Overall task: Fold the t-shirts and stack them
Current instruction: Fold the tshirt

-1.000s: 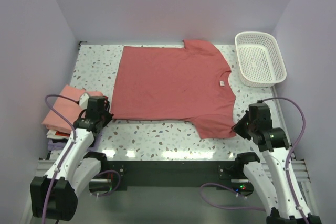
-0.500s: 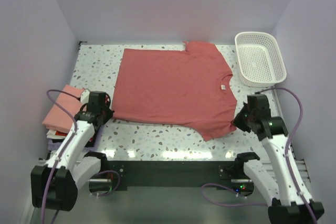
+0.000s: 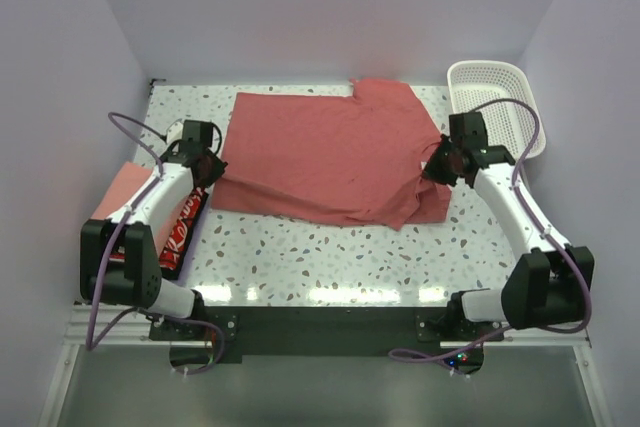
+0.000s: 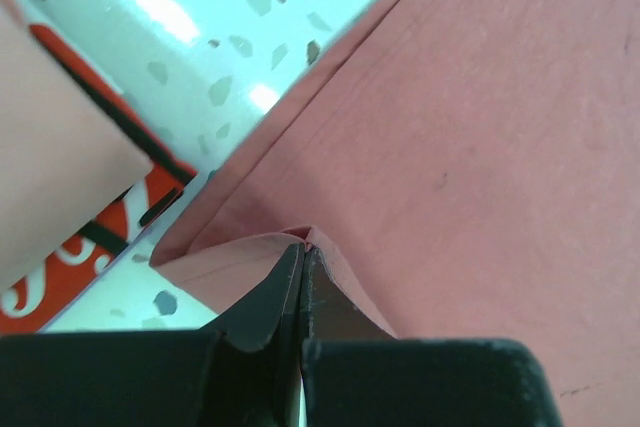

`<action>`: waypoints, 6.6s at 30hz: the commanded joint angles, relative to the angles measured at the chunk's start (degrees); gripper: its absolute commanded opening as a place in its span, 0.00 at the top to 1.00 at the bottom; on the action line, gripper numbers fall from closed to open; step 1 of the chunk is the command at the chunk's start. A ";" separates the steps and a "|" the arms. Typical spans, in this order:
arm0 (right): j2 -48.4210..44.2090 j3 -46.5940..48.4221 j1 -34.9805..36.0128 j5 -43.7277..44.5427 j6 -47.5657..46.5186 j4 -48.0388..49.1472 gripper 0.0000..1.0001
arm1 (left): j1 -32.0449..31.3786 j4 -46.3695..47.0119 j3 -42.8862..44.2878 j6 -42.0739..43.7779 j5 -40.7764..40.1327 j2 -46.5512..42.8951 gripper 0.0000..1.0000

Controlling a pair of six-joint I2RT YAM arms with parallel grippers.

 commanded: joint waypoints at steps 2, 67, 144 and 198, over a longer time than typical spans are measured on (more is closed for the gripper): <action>5.24 7.52 -0.28 0.93 -2.32 2.40 1.00 | -0.24 1.58 7.08 1.18 -0.46 5.10 1.00; 23.79 21.85 -8.37 -4.07 -3.72 5.30 1.00 | 4.68 4.13 11.57 1.36 1.29 16.09 1.00; 19.22 -2.13 2.09 -3.63 0.75 22.52 0.51 | 1.61 5.28 -0.55 7.24 12.11 -6.22 0.19; 34.51 15.33 6.31 -5.56 4.45 24.90 1.00 | 1.52 4.66 -2.66 11.38 14.04 -9.84 0.19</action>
